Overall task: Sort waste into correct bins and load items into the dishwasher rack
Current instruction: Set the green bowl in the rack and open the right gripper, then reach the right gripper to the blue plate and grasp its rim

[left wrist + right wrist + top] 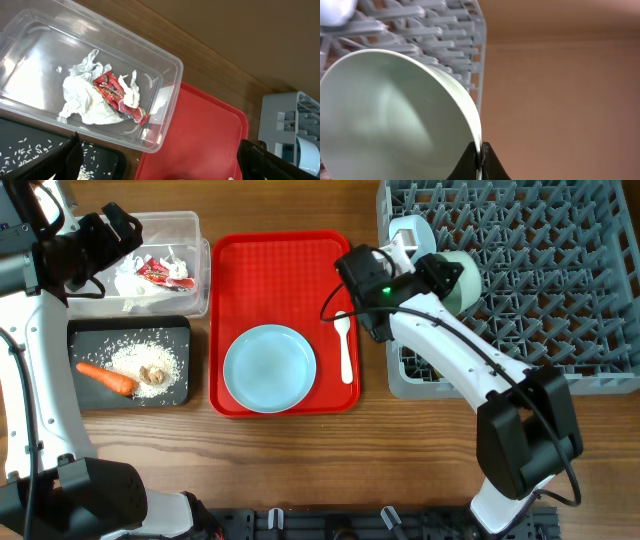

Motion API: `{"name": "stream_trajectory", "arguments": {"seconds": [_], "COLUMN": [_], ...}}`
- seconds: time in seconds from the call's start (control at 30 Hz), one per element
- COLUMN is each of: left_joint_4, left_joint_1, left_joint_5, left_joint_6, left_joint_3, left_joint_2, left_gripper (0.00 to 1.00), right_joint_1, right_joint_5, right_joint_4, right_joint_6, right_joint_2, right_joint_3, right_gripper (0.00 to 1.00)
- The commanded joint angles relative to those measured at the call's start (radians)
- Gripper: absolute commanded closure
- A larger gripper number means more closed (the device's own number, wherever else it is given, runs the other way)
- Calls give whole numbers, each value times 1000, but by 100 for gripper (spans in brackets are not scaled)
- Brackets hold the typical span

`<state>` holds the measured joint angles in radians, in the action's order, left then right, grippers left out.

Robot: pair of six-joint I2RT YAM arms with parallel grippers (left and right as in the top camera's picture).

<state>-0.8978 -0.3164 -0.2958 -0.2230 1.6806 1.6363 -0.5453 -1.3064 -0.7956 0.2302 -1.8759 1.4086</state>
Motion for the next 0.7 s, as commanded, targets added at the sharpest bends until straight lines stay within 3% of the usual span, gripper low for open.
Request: {"name": "stream_trajectory", "arguments": {"seconds": [0.0, 0.27, 0.33, 0.53, 0.67], "left_joint_4": [2, 2, 2, 2, 2], "left_joint_1": [-2, -2, -2, -2, -2], "left_joint_5": [6, 6, 6, 6, 6], "left_joint_6": [5, 5, 5, 5, 5], "left_joint_3": [6, 6, 6, 6, 6], "left_joint_2": [1, 1, 1, 1, 1], "left_gripper": [0, 0, 0, 0, 0], "right_joint_1": [1, -5, -17, -98, -141], "right_joint_5": [25, 159, 159, 164, 164], "right_joint_4": [-3, -58, -57, -25, 21], "right_joint_6": [5, -66, -64, -26, -20], "right_joint_2": [-17, -17, -17, -17, -17], "right_joint_3": [-11, -11, -10, -10, -10], "right_gripper": [96, 95, 86, 75, 60]}}
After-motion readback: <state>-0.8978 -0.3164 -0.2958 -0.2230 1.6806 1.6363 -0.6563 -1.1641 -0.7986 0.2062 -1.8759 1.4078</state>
